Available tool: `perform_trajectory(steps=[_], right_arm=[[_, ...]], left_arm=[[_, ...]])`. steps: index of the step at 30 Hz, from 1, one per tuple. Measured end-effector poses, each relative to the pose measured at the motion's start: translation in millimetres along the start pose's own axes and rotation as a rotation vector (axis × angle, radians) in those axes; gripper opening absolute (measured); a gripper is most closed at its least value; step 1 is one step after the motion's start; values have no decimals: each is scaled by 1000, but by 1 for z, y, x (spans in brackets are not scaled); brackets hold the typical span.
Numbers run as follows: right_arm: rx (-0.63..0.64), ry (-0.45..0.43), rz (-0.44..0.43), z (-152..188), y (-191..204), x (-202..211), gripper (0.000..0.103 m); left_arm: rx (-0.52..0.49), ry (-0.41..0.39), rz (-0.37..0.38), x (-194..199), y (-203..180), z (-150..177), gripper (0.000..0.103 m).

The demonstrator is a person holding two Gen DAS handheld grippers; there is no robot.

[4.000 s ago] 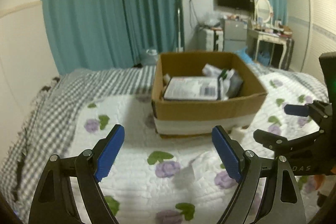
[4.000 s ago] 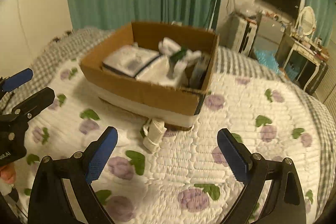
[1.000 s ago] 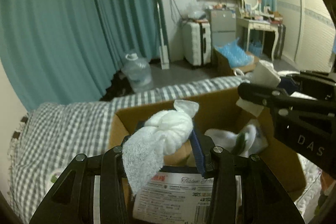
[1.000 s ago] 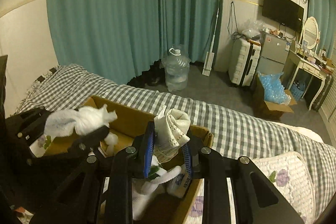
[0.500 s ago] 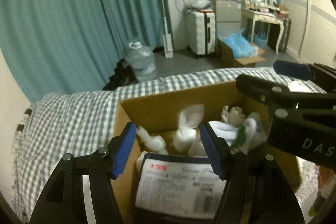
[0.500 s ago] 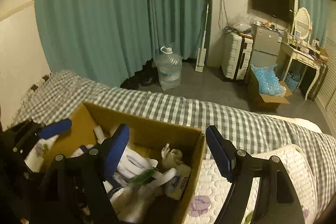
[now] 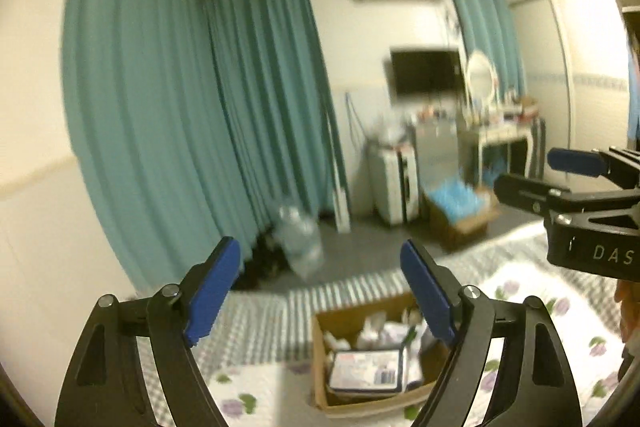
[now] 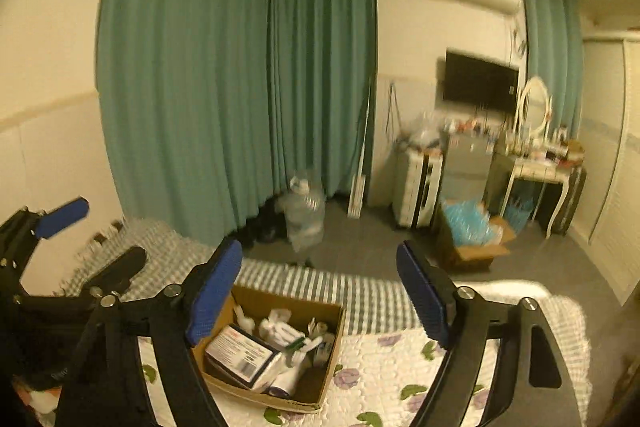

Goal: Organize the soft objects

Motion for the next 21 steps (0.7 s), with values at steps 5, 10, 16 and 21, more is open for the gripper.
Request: perform_trajectory(steps=[5, 10, 16, 21], right_arm=[[60, -109, -1, -25, 17, 89, 102], [87, -181, 18, -5, 39, 150, 103], [68, -198, 3, 66, 65, 162, 103], [1, -170, -28, 129, 72, 124, 103]], left_arm=[[50, -171, -3, 84, 19, -23, 87], [108, -250, 0, 127, 43, -2, 87], [157, -230, -64, 128, 50, 52, 87], [164, -145, -112, 99, 40, 111, 87]])
Point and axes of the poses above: each gripper's, at about its wrist camera, not at the fingertips, and x roughly against the way its jaws point, y to its left, z to its underside, the point moved 2 cm from there along -x, roughly the way its jaws point, and after that the axes turned 5 degrees about x, right-handed, at the moved point
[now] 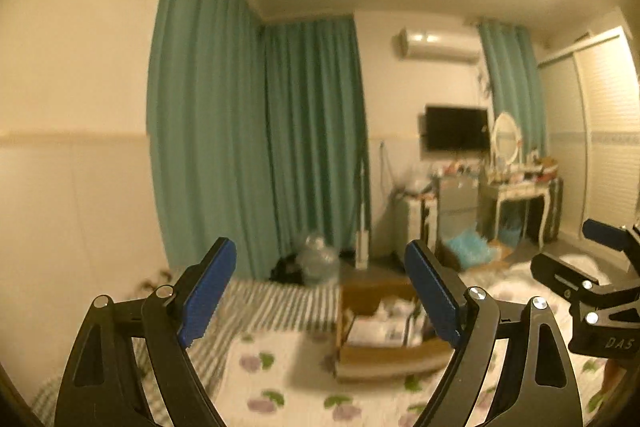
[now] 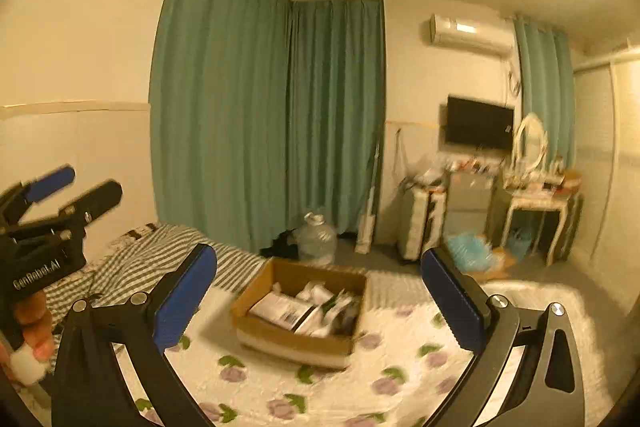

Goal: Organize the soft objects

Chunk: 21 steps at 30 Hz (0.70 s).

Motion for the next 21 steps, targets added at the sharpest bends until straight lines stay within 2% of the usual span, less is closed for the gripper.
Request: perform_trajectory(steps=[2, 5, 8, 11, 16, 21], right_arm=[[-37, 32, -31, 30, -4, -20, 103], [-55, 104, -6, 75, -5, -45, 103], [-56, 188, -12, 103, -2, -62, 103], [-42, 212, -12, 111, 5, -70, 103], [-36, 197, -1, 108, 7, -71, 103], [-80, 199, -7, 105, 0, -70, 103]], left_arm=[[-7, 33, -3, -10, -1, 23, 87], [-9, 111, -2, -29, -4, 56, 87], [-22, 151, -4, -38, -7, 71, 87], [-31, 170, 2, -40, -10, 78, 87], [-21, 194, 20, -38, -5, 87, 87], [-18, 205, 28, -36, -4, 95, 87]])
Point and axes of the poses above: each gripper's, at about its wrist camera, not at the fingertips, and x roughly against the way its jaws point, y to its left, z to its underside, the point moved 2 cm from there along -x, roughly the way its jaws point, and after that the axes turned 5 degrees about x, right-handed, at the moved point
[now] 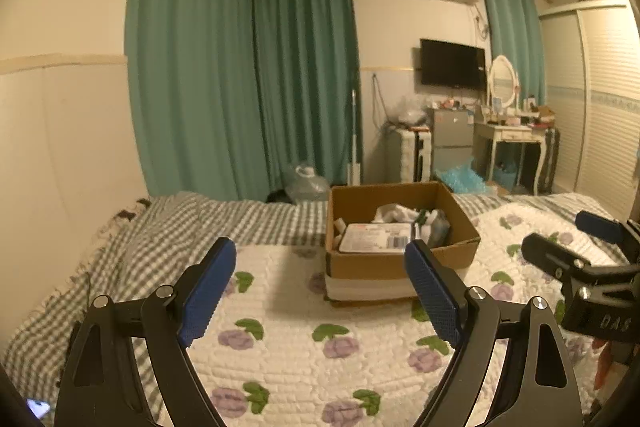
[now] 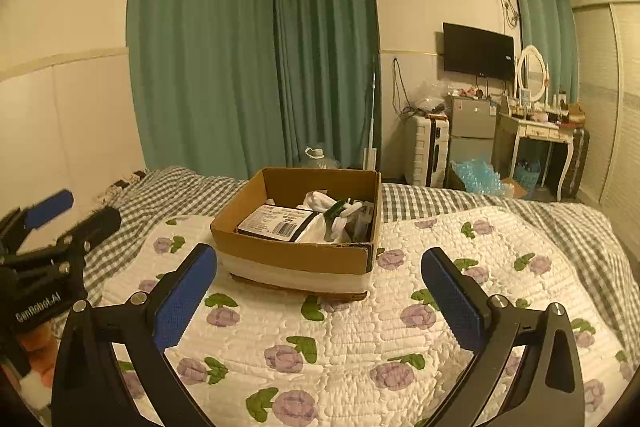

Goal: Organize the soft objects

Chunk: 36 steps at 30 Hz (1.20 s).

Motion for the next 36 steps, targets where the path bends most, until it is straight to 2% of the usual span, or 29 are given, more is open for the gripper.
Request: perform_trajectory(steps=[36], right_arm=[[-47, -5, 27, -1, -4, 7, 103]], left_arm=[[14, 27, 13, 4, -3, 7, 87]])
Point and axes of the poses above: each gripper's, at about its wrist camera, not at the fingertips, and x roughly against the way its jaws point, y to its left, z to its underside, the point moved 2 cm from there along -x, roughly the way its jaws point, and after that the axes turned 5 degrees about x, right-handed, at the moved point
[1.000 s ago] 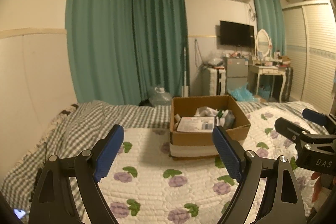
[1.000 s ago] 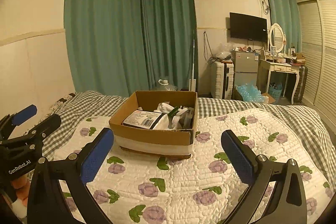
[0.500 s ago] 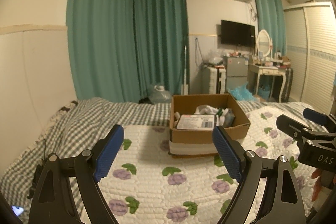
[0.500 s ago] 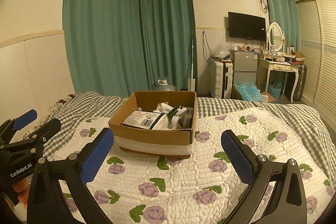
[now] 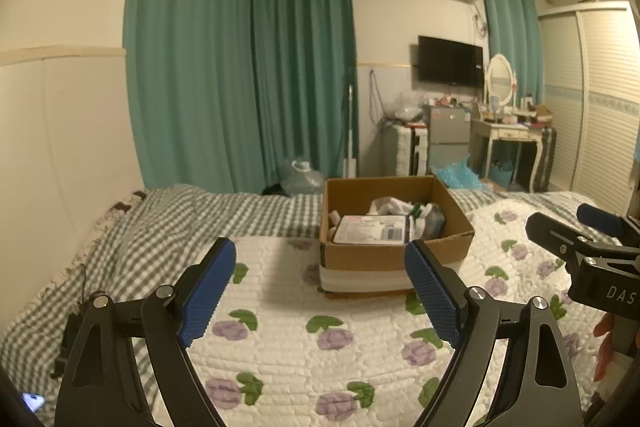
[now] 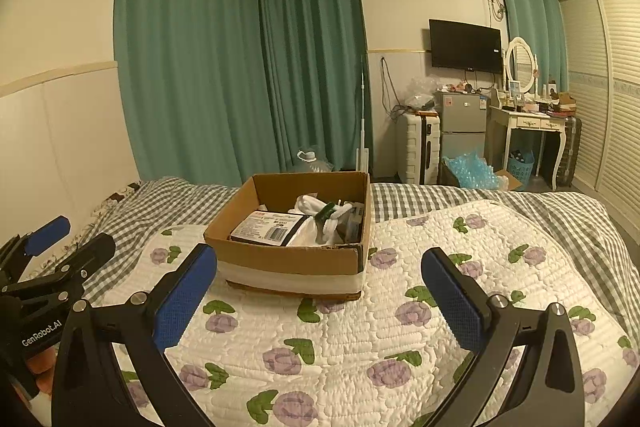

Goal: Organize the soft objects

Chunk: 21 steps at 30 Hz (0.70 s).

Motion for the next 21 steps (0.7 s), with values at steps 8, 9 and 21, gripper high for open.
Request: perform_trajectory(steps=[8, 9, 21], right_arm=[[-3, 5, -2, 0, 1, -1, 103], [-3, 5, -1, 0, 1, -1, 103], [1, 10, -12, 1, 1, -3, 103]], left_arm=[[-3, 2, -1, 0, 0, 0, 87], [-3, 2, -1, 0, 0, 0, 87], [-3, 4, 5, -1, -1, 1, 87]])
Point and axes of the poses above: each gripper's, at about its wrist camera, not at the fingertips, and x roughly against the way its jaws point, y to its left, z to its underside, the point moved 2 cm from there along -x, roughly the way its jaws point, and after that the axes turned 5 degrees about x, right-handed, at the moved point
